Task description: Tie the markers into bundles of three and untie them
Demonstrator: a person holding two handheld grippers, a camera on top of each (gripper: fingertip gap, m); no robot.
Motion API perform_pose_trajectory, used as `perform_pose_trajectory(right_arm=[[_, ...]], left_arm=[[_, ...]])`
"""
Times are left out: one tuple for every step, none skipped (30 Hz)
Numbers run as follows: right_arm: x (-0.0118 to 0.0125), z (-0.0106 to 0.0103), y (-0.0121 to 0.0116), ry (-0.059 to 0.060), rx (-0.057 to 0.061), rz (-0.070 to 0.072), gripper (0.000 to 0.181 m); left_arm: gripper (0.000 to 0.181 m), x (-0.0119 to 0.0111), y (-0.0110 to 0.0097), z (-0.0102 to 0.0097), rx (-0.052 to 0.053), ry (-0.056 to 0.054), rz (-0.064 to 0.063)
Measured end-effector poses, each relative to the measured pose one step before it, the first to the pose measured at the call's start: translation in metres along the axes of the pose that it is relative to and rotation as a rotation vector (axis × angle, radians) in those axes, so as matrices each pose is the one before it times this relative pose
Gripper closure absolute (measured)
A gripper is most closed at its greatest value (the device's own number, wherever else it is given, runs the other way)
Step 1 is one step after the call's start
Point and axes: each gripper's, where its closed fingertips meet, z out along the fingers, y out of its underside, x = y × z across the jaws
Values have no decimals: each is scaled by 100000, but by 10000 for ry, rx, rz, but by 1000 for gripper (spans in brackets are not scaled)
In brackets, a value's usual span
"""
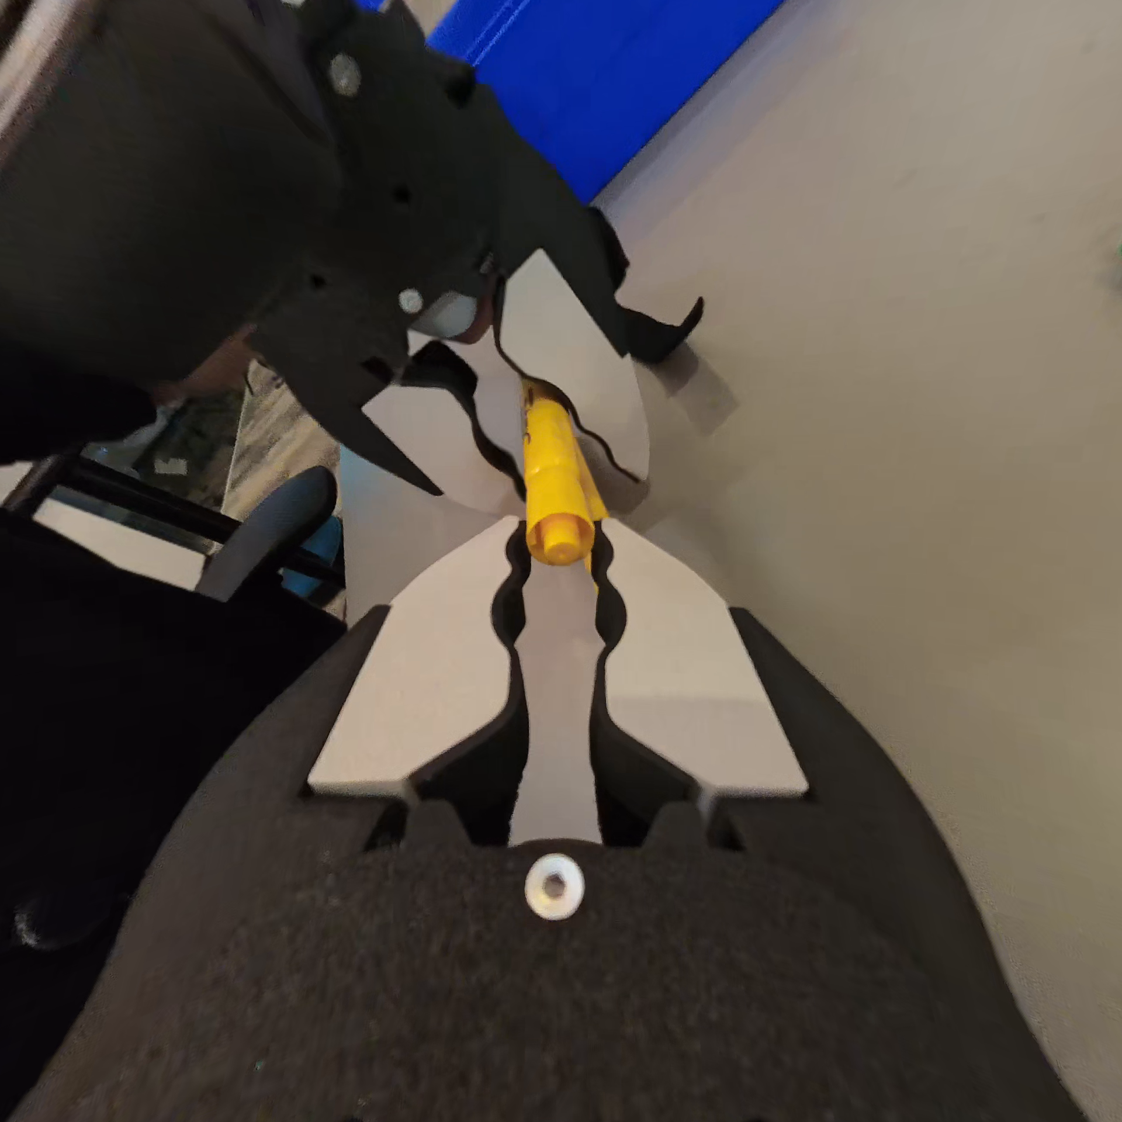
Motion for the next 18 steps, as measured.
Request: perform_pose_trajectory(right_arm=[[174,56,150,-40,-39,238,162],[75,114,274,-95,-134,254,162],[147,74,239,3,-103,118,162],[170,47,267,75,-106,-53,162],[202,26,325,92,-185,56,162],[31,-72,18,-32,5,73,162],[-29,-108,-69,-75,33,74,162],[110,-131,-21,28,-40,37,162],[428,-145,137,230,-164,67,162],[217,-164,-15,119,-35,-62,162],[239,-151,-58,128,37,12,162],[222,-41,135,47,-102,107,162],[84,81,332,-98,-246,85,162],[219,51,122,12,-56,135,162],[365,19,160,95,-92,252,161],[284,54,282,38,-178,171,161],[313,95,444,53,-304,124,161],[518,35,409,236,-263,21,161]], left_arm=[[141,-4,54,182,-57,-125,-40],[137,-14,122,159,-96,-154,-10],[137,32,151,61,-94,-131,25],[138,35,59,-67,-10,-131,30],[137,-54,-7,-195,43,-173,-15],[137,-90,18,-338,52,-164,-66],[136,2,39,-440,81,-87,-111],[136,-11,117,-509,78,-94,-141],[136,-97,244,-526,59,-157,-152],[136,-89,326,-505,63,-168,-155],[136,-63,316,-444,118,-167,-189],[136,131,245,-330,183,-63,-245],[137,413,177,-157,221,81,-246],[137,488,168,19,212,62,-192],[137,299,252,131,114,-107,-119],[137,146,372,159,-5,-237,-62],[137,256,410,180,-67,-171,-38],[137,402,285,200,-31,-76,-10]])
